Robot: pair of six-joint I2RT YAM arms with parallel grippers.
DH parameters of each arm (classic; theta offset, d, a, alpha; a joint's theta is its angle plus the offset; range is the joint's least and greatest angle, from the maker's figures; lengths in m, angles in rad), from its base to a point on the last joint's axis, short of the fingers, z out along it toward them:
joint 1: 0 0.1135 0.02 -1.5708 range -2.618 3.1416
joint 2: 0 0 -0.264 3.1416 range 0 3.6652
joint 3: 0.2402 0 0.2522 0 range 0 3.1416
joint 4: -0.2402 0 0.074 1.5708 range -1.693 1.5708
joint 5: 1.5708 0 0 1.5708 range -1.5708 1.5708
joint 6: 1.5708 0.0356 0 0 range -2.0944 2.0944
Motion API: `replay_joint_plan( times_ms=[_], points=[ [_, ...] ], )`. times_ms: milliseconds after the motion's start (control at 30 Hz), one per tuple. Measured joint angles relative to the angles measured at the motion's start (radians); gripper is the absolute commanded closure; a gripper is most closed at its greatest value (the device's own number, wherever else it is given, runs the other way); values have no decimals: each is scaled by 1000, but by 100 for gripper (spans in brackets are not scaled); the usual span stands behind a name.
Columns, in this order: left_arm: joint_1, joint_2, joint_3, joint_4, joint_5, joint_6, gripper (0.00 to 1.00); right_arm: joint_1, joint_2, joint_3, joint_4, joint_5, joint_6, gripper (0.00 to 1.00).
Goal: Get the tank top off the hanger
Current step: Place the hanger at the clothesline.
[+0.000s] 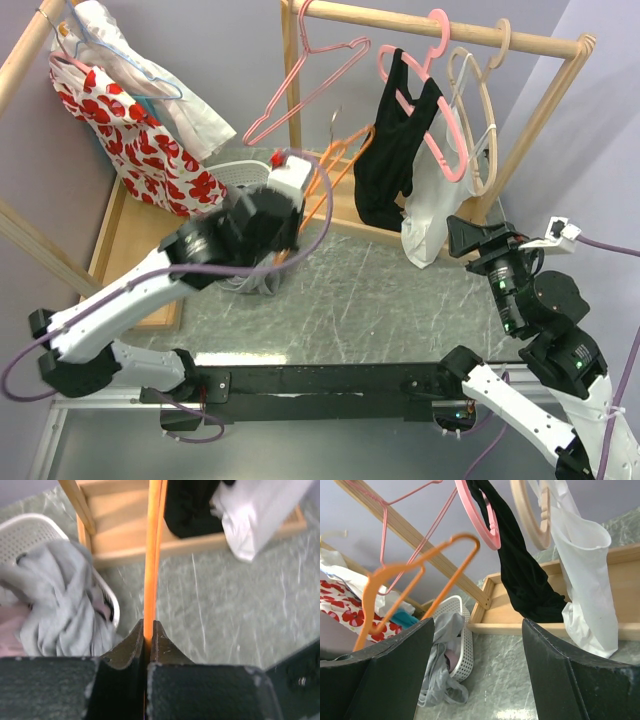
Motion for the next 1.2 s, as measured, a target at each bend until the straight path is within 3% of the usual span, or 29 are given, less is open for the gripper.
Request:
replay_joint_plan(
  times_ms=[267,500,1033,1200],
  points=[
    [256,284,286,97,100,78,99,0,41,0,17,-13,0,22],
    [313,489,538,109,193,121,99,0,44,0,28,-27,0,21],
    [350,572,627,139,238,143,99,0,55,0,29,-30,-3,21],
    [354,573,573,237,248,141,99,0,59,0,29,-31,-3,21]
  ],
)
